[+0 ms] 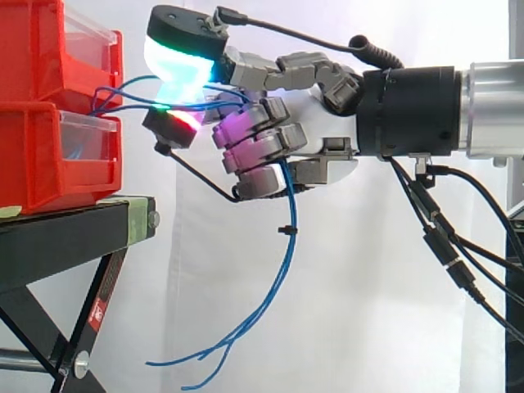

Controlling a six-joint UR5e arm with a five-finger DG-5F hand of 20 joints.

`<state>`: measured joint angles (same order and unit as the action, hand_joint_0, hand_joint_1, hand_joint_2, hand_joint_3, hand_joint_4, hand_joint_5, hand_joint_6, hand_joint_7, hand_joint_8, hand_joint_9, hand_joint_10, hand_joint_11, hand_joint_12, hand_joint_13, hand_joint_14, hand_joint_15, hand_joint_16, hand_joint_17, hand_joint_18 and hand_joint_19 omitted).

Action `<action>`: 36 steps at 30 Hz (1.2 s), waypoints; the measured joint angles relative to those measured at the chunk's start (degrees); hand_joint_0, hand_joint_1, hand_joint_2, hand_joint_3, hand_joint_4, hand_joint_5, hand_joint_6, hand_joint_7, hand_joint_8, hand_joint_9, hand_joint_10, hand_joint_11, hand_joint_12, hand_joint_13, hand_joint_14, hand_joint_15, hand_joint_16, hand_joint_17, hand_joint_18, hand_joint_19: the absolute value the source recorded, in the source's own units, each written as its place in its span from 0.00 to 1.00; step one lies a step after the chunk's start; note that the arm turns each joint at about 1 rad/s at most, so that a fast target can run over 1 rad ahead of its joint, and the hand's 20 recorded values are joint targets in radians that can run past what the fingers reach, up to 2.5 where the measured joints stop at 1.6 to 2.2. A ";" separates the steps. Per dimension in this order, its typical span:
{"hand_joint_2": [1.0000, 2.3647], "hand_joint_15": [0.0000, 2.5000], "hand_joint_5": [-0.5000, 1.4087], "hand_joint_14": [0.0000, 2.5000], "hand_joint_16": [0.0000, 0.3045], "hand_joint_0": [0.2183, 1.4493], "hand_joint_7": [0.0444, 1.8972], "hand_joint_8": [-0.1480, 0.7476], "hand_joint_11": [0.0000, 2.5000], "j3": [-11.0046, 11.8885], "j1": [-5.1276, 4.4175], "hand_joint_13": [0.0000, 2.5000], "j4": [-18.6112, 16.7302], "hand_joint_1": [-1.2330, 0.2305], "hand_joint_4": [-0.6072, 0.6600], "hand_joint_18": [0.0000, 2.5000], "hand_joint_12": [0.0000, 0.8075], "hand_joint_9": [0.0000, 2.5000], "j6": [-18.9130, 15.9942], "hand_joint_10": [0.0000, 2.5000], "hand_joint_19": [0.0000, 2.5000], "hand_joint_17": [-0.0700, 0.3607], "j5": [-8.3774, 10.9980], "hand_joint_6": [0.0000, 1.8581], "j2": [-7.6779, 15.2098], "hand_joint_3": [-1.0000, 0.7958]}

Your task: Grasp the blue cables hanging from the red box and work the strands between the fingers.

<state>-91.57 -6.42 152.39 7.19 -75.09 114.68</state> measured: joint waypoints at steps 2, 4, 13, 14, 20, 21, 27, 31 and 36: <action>0.35 0.62 0.27 1.00 0.75 0.49 0.45 0.70 1.00 0.00 0.00 0.70 0.39 0.37 0.53 0.98 0.74 0.52 0.16 1.00 0.34 0.56 0.02 0.80 -0.01 0.54; 0.35 0.62 0.27 1.00 0.75 0.49 0.45 0.70 1.00 0.00 0.01 0.70 0.70 0.37 0.53 0.98 0.74 0.52 0.22 1.00 0.34 0.56 0.02 0.80 0.00 0.54; 0.33 0.62 0.27 1.00 0.75 0.49 0.45 0.70 1.00 0.00 0.01 0.70 1.81 0.38 0.53 0.98 0.74 0.52 0.30 1.00 0.34 0.56 0.03 0.80 0.01 0.55; 0.34 0.62 0.27 1.00 0.75 0.49 0.45 0.70 1.00 0.00 0.00 0.70 1.87 0.37 0.53 0.98 0.74 0.52 0.30 1.00 0.34 0.56 0.03 0.80 0.01 0.55; 0.34 0.62 0.27 1.00 0.75 0.49 0.45 0.70 1.00 -0.01 0.01 0.70 1.94 0.37 0.54 0.98 0.74 0.52 0.30 1.00 0.34 0.56 0.03 0.80 0.01 0.55; 0.34 0.62 0.27 1.00 0.75 0.49 0.45 0.70 1.00 -0.01 0.01 0.70 1.94 0.37 0.54 0.98 0.74 0.52 0.31 1.00 0.34 0.56 0.03 0.80 0.01 0.55; 0.33 0.62 0.27 1.00 0.75 0.49 0.45 0.70 1.00 0.02 0.01 0.70 1.94 0.37 0.54 0.98 0.74 0.52 0.35 1.00 0.34 0.56 0.03 0.80 0.01 0.56; 0.33 0.62 0.27 1.00 0.75 0.49 0.45 0.70 1.00 0.01 0.01 0.70 1.94 0.37 0.54 0.98 0.74 0.52 0.31 1.00 0.34 0.56 0.03 0.80 0.02 0.55; 0.33 0.62 0.27 1.00 0.75 0.49 0.45 0.70 1.00 0.00 0.00 0.70 1.94 0.37 0.54 0.98 0.74 0.52 0.31 1.00 0.34 0.56 0.03 0.80 0.00 0.56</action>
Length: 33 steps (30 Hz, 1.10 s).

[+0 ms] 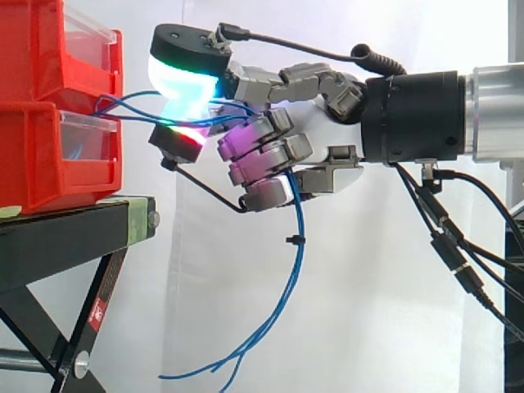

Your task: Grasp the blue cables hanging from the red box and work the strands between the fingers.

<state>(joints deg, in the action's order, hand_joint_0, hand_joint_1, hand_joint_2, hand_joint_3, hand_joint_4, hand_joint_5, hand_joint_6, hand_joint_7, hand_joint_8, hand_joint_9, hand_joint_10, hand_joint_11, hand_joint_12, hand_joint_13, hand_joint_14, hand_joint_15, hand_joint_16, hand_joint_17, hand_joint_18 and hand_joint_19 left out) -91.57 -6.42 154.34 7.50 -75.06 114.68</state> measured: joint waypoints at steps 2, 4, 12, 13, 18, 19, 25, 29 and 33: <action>0.33 0.62 0.28 1.00 0.75 0.49 0.45 0.70 1.00 0.00 0.00 0.70 0.00 0.37 0.53 0.98 0.74 0.52 0.00 1.00 0.34 0.56 0.00 0.80 0.00 0.56; 0.33 0.62 0.28 1.00 0.75 0.49 0.44 0.70 1.00 0.00 0.00 0.70 0.00 0.37 0.53 0.98 0.74 0.52 0.02 1.00 0.34 0.56 0.00 0.80 -0.01 0.56; 0.35 0.62 0.28 1.00 0.75 0.49 0.45 0.70 1.00 0.00 -0.01 0.70 0.00 0.37 0.53 0.98 0.74 0.52 0.01 1.00 0.34 0.56 0.00 0.80 0.01 0.55; 0.34 0.62 0.28 1.00 0.75 0.49 0.45 0.70 1.00 0.00 0.00 0.70 0.00 0.37 0.53 0.98 0.74 0.52 0.02 1.00 0.34 0.56 0.00 0.80 0.01 0.55; 0.35 0.62 0.28 1.00 0.75 0.49 0.45 0.70 1.00 0.00 0.00 0.70 0.06 0.37 0.53 0.98 0.74 0.52 0.04 1.00 0.34 0.56 0.00 0.79 0.00 0.55; 0.35 0.62 0.28 1.00 0.75 0.49 0.45 0.70 1.00 0.00 0.00 0.70 0.07 0.37 0.53 0.98 0.74 0.52 0.05 1.00 0.34 0.56 0.00 0.79 0.01 0.55; 0.35 0.62 0.29 1.00 0.75 0.48 0.46 0.70 1.00 -0.01 0.00 0.70 0.09 0.37 0.52 0.98 0.74 0.52 0.03 1.00 0.34 0.56 0.00 0.79 0.01 0.56; 0.35 0.62 0.28 1.00 0.75 0.48 0.45 0.70 1.00 -0.01 0.01 0.70 0.09 0.37 0.53 0.98 0.74 0.52 0.03 1.00 0.34 0.56 0.00 0.79 0.01 0.56; 0.35 0.62 0.29 1.00 0.75 0.48 0.46 0.70 1.00 -0.01 0.01 0.70 0.09 0.37 0.52 0.98 0.74 0.52 0.05 1.00 0.34 0.56 0.00 0.79 0.01 0.56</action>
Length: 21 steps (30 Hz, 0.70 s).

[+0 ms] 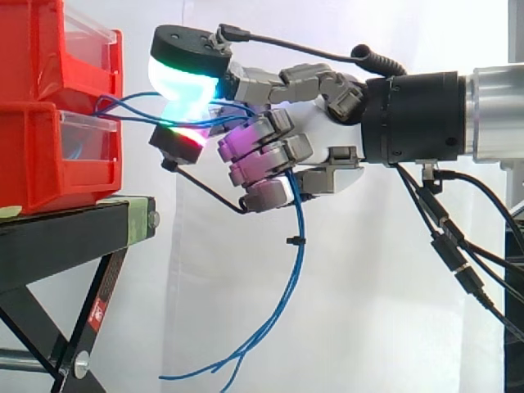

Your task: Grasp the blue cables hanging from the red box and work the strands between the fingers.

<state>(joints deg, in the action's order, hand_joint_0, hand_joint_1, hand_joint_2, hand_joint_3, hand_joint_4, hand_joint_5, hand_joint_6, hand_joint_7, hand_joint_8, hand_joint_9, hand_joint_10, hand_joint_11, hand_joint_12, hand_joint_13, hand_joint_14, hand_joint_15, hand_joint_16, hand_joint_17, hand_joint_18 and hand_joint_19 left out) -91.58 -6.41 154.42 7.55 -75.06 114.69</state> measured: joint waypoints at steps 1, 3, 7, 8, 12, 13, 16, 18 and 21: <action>0.36 0.62 0.29 1.00 0.75 0.48 0.46 0.70 1.00 0.00 0.00 0.70 0.00 0.37 0.53 0.98 0.74 0.52 0.00 1.00 0.34 0.56 0.00 0.79 0.00 0.55; 0.35 0.62 0.29 1.00 0.75 0.48 0.46 0.70 1.00 0.00 0.00 0.70 0.00 0.37 0.53 0.98 0.74 0.52 -0.01 1.00 0.34 0.56 0.00 0.78 0.00 0.56; 0.35 0.62 0.29 1.00 0.75 0.48 0.46 0.70 1.00 0.01 -0.01 0.70 0.00 0.37 0.52 0.98 0.74 0.52 -0.01 1.00 0.34 0.56 0.00 0.78 0.00 0.56; 0.35 0.62 0.29 1.00 0.75 0.48 0.46 0.70 1.00 0.01 -0.01 0.70 0.00 0.37 0.52 0.98 0.74 0.52 -0.01 1.00 0.34 0.56 0.00 0.78 0.01 0.56; 0.35 0.62 0.29 1.00 0.75 0.48 0.46 0.70 1.00 0.01 -0.01 0.70 0.00 0.37 0.52 0.98 0.74 0.52 -0.03 1.00 0.34 0.56 0.00 0.78 0.00 0.56; 0.35 0.62 0.29 1.00 0.75 0.48 0.46 0.70 1.00 0.02 -0.01 0.70 0.00 0.37 0.52 0.98 0.74 0.52 -0.04 1.00 0.34 0.56 0.00 0.78 0.00 0.56; 0.35 0.62 0.29 1.00 0.75 0.48 0.47 0.70 1.00 0.02 -0.01 0.70 0.00 0.37 0.52 0.98 0.74 0.52 -0.04 1.00 0.34 0.56 0.00 0.78 0.00 0.56; 0.35 0.62 0.29 1.00 0.75 0.48 0.47 0.70 1.00 0.02 -0.01 0.70 0.00 0.37 0.52 0.98 0.74 0.52 -0.03 1.00 0.34 0.56 0.00 0.78 0.00 0.56; 0.35 0.62 0.29 1.00 0.75 0.48 0.47 0.70 1.00 0.02 0.00 0.70 0.00 0.37 0.52 0.98 0.74 0.52 -0.02 1.00 0.34 0.56 0.00 0.78 0.00 0.56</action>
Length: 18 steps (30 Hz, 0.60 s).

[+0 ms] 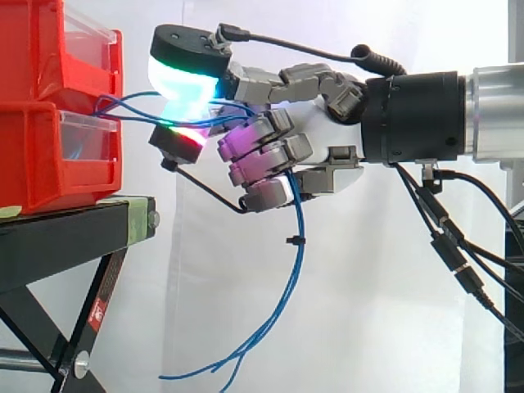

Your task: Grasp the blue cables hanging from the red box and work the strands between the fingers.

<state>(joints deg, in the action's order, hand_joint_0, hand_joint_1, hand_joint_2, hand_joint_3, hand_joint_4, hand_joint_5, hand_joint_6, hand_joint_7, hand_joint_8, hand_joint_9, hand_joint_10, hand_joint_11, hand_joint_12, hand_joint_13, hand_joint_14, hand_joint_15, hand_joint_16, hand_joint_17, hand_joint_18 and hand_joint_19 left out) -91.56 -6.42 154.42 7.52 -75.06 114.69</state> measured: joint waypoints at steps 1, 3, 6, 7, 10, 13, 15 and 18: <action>0.35 0.62 0.29 1.00 0.75 0.48 0.47 0.70 1.00 0.00 0.00 0.70 0.00 0.37 0.52 0.98 0.74 0.52 0.00 1.00 0.34 0.56 0.00 0.78 0.00 0.56; 0.35 0.62 0.29 1.00 0.75 0.48 0.47 0.70 1.00 -0.01 0.00 0.70 0.00 0.37 0.52 0.98 0.74 0.52 0.00 1.00 0.34 0.56 0.00 0.78 0.00 0.56; 0.35 0.62 0.29 1.00 0.75 0.48 0.47 0.70 1.00 -0.01 0.00 0.70 0.00 0.36 0.52 0.98 0.74 0.52 -0.01 1.00 0.34 0.56 0.00 0.78 0.00 0.56; 0.35 0.62 0.29 1.00 0.75 0.48 0.47 0.70 1.00 -0.01 0.00 0.70 0.00 0.37 0.52 0.98 0.74 0.52 0.00 1.00 0.34 0.56 0.00 0.78 0.00 0.56; 0.35 0.62 0.29 1.00 0.75 0.48 0.47 0.70 1.00 -0.02 0.00 0.70 0.00 0.36 0.52 0.98 0.74 0.52 0.00 1.00 0.34 0.56 0.00 0.78 0.01 0.56; 0.34 0.62 0.29 1.00 0.75 0.49 0.47 0.70 1.00 -0.02 0.00 0.70 0.00 0.36 0.52 0.98 0.74 0.52 0.00 1.00 0.34 0.56 0.00 0.78 0.01 0.56; 0.34 0.62 0.29 1.00 0.75 0.49 0.47 0.70 1.00 -0.02 0.00 0.70 0.00 0.36 0.52 0.98 0.74 0.52 0.00 1.00 0.34 0.56 0.00 0.78 0.01 0.56; 0.33 0.62 0.28 1.00 0.75 0.49 0.47 0.70 1.00 -0.02 0.00 0.70 0.00 0.36 0.52 0.98 0.74 0.52 0.00 1.00 0.34 0.56 0.00 0.78 0.00 0.56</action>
<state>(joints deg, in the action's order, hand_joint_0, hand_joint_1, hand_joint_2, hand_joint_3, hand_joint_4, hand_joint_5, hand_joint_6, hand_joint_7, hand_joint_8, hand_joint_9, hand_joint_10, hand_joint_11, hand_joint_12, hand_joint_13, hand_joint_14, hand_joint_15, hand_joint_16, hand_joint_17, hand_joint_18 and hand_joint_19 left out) -91.58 -6.42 154.42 7.52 -75.06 114.69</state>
